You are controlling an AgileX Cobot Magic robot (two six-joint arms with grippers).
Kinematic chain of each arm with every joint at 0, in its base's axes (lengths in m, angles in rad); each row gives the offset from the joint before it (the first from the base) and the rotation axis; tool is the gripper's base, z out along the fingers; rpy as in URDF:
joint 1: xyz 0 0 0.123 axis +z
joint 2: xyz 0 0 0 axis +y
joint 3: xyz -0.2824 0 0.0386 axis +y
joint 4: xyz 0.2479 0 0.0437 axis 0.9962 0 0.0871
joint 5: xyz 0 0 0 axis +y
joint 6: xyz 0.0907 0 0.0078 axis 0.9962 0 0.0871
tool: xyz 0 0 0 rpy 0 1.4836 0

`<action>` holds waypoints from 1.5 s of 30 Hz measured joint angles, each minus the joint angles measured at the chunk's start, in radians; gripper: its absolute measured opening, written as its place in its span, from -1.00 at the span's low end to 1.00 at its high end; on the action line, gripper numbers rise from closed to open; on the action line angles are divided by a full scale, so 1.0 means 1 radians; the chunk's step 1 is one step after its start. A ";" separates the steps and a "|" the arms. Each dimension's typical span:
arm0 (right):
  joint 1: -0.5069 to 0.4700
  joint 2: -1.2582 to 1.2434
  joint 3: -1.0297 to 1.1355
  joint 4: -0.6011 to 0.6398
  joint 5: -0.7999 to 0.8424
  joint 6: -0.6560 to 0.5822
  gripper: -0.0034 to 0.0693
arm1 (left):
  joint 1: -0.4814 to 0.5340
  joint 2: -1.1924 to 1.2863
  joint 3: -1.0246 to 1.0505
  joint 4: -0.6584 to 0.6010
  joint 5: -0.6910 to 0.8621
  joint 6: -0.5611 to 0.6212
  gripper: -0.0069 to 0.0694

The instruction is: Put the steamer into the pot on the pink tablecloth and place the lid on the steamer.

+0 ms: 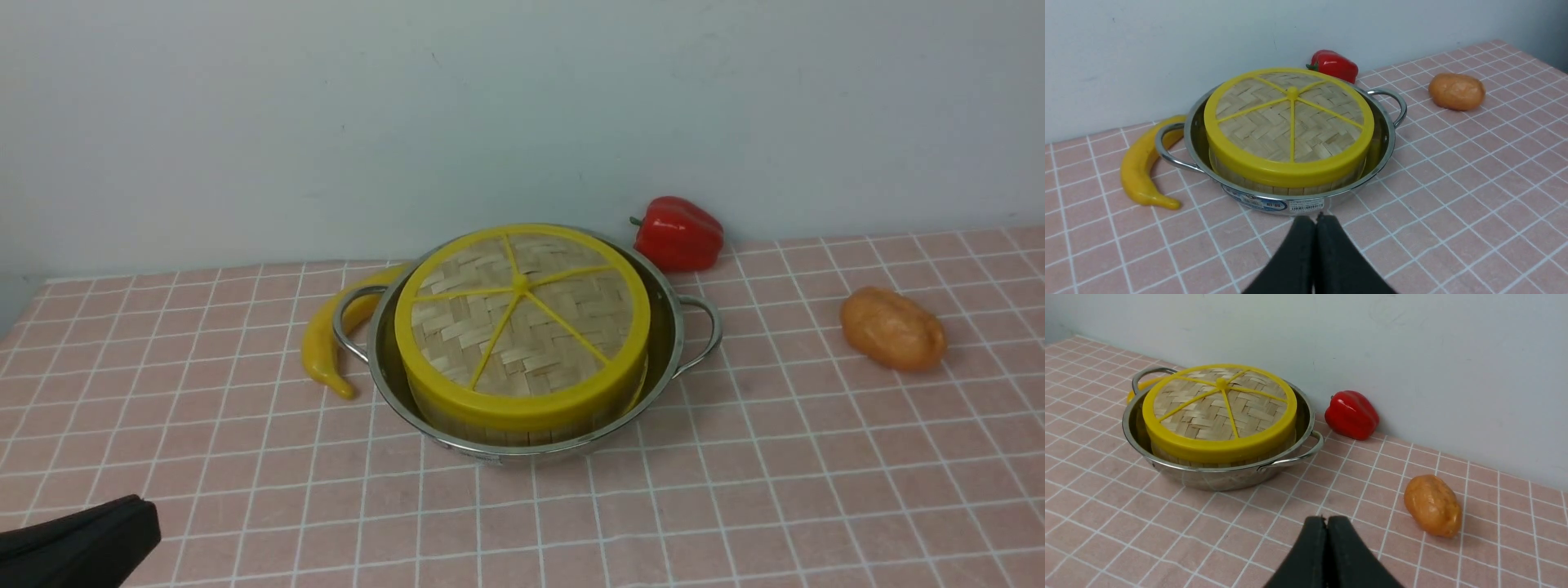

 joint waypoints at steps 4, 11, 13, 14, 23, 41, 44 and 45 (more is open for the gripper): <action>0.000 0.000 0.000 0.001 -0.001 0.000 -0.82 | 0.000 0.000 0.000 0.000 -0.001 0.000 -0.76; 0.000 0.000 0.000 0.001 -0.001 0.000 -0.72 | 0.041 -0.046 0.003 0.006 -0.002 0.014 -0.68; 0.000 0.000 0.000 0.002 -0.001 0.000 -0.71 | 0.098 -0.074 0.003 0.035 -0.002 0.047 -0.65; 0.000 0.000 0.000 0.001 -0.001 0.000 -0.68 | 0.169 -0.115 0.015 0.075 -0.005 0.088 -0.63; 0.000 0.000 0.000 0.001 -0.001 0.000 -0.56 | 0.530 -0.305 0.292 0.166 -0.142 0.152 -0.57; 0.000 0.000 0.000 0.002 -0.001 0.000 -0.41 | 0.561 -0.310 0.502 0.207 -0.399 0.155 -0.48; 0.000 0.000 0.000 0.002 -0.001 0.000 -0.40 | 0.561 -0.310 0.502 0.207 -0.400 0.155 -0.48; 0.000 0.000 0.000 0.002 -0.001 0.000 -0.39 | 0.561 -0.310 0.502 0.207 -0.400 0.155 -0.47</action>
